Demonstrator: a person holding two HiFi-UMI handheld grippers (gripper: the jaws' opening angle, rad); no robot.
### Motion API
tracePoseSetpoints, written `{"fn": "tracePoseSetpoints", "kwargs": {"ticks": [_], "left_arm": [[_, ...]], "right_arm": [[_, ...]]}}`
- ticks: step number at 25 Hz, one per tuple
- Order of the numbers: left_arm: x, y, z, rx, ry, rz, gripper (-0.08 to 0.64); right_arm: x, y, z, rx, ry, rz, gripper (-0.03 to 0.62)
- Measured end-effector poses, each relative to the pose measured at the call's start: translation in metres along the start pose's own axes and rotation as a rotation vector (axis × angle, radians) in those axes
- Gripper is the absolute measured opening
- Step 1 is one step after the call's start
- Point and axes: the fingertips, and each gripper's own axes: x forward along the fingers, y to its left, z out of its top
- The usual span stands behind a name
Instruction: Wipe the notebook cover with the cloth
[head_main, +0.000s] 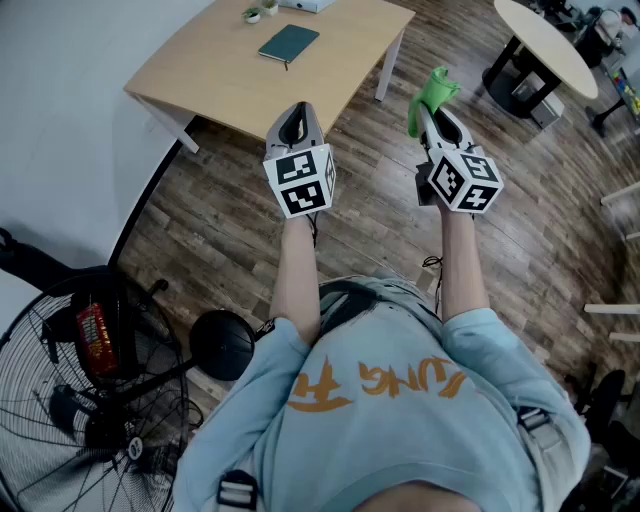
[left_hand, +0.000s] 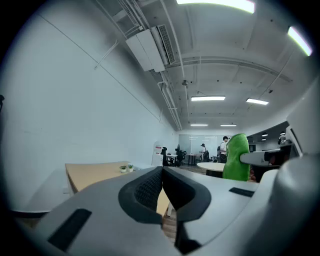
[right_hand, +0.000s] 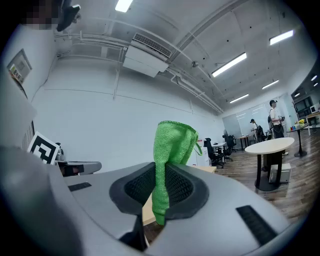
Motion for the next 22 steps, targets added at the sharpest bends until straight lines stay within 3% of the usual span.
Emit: {"fn": "tracePoseSetpoints", "kwargs": {"ticks": [8,22], "left_arm": [[0.007,0.012,-0.004,-0.017,0.016,0.020,0.020],[0.011,0.013,-0.033,-0.077,0.076,-0.010,0.019]], "right_arm": [[0.010,0.006,-0.003,-0.089,0.023,-0.039,0.044],[0.009,0.000,-0.024,-0.073,0.079,-0.067,0.046]]}}
